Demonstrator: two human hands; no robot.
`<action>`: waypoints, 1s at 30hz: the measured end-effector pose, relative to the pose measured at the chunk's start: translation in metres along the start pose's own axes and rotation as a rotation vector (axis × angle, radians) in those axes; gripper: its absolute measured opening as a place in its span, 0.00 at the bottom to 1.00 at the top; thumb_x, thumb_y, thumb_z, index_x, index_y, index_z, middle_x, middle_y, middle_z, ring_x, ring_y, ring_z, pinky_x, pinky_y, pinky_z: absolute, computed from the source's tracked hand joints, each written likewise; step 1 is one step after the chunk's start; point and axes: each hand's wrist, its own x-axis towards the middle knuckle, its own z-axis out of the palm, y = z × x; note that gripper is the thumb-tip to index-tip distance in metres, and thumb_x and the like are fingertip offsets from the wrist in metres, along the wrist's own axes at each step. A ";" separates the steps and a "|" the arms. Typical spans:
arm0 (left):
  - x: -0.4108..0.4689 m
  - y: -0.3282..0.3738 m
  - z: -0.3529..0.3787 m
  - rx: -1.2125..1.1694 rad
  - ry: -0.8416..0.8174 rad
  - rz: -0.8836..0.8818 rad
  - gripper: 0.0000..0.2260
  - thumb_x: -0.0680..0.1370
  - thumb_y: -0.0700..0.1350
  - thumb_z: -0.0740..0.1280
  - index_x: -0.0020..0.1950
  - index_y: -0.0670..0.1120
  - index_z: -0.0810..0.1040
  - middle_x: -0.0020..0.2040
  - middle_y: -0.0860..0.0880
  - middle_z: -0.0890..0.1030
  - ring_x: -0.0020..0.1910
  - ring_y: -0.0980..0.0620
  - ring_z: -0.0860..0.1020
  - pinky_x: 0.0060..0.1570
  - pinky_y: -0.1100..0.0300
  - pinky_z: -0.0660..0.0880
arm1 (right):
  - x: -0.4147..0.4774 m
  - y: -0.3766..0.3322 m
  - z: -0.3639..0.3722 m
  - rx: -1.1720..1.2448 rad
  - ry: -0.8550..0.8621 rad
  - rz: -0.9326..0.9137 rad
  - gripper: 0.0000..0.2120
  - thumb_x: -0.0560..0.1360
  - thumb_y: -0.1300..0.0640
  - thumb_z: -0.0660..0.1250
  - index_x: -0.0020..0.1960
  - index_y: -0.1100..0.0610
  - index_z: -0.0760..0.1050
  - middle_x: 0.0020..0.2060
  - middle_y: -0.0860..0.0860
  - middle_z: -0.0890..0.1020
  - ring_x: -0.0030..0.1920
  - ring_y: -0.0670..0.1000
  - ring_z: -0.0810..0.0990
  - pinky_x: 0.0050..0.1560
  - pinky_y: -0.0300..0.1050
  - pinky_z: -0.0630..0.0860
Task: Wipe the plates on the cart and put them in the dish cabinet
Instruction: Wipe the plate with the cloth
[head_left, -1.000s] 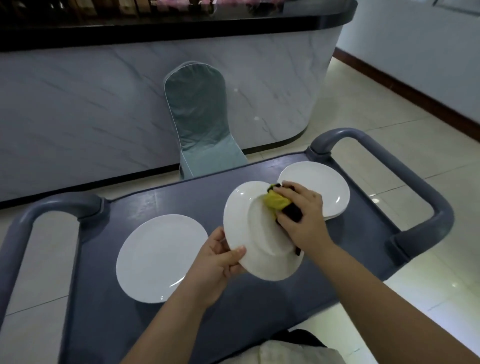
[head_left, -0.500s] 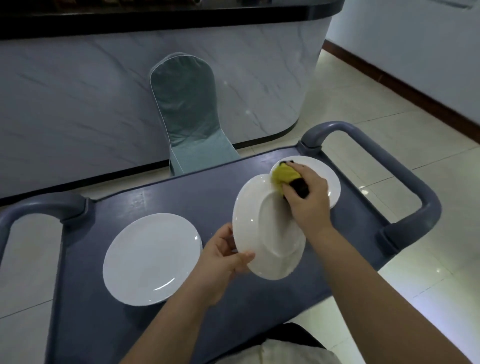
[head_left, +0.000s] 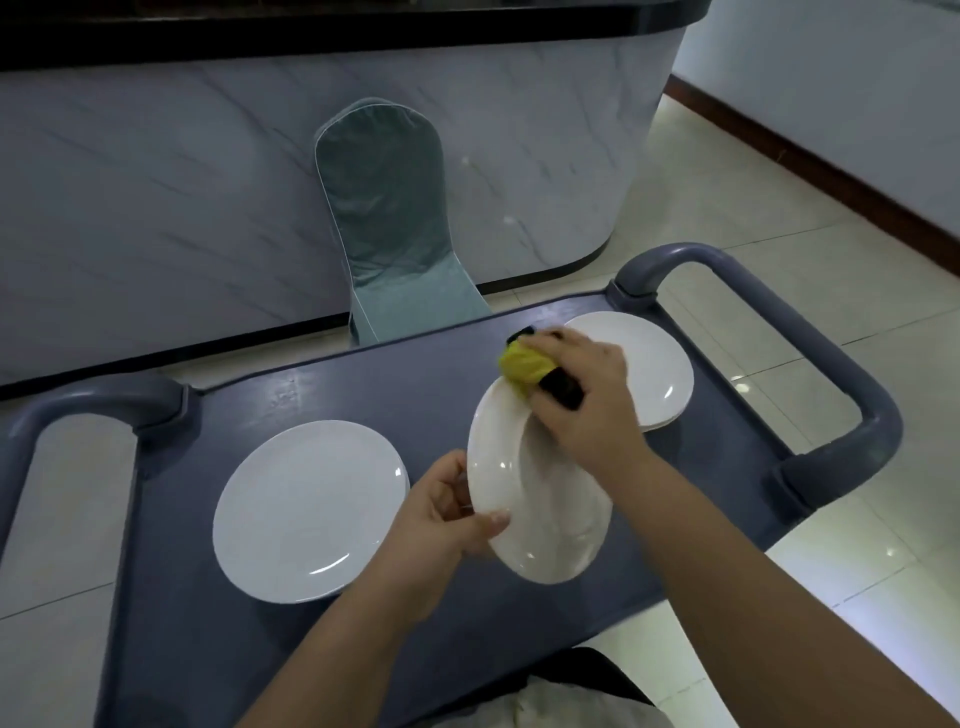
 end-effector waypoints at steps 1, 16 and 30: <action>0.001 0.001 -0.001 -0.018 0.006 0.007 0.19 0.69 0.35 0.71 0.60 0.42 0.75 0.53 0.41 0.83 0.54 0.41 0.81 0.49 0.40 0.79 | -0.014 -0.013 0.005 -0.042 -0.057 -0.106 0.20 0.71 0.49 0.67 0.63 0.46 0.78 0.63 0.45 0.77 0.57 0.55 0.70 0.65 0.43 0.64; 0.018 -0.001 -0.019 -0.732 0.265 -0.112 0.18 0.75 0.32 0.62 0.63 0.44 0.75 0.54 0.45 0.84 0.48 0.49 0.84 0.39 0.57 0.82 | -0.046 0.027 -0.005 0.071 -0.132 0.053 0.22 0.65 0.54 0.68 0.58 0.41 0.79 0.59 0.35 0.78 0.61 0.42 0.73 0.66 0.46 0.65; 0.030 0.002 -0.009 -0.743 0.288 -0.176 0.21 0.73 0.37 0.65 0.67 0.45 0.74 0.58 0.40 0.82 0.52 0.44 0.82 0.48 0.52 0.81 | -0.083 -0.007 0.033 -0.034 -0.176 -0.229 0.20 0.66 0.53 0.70 0.57 0.42 0.81 0.63 0.37 0.76 0.63 0.52 0.68 0.66 0.49 0.62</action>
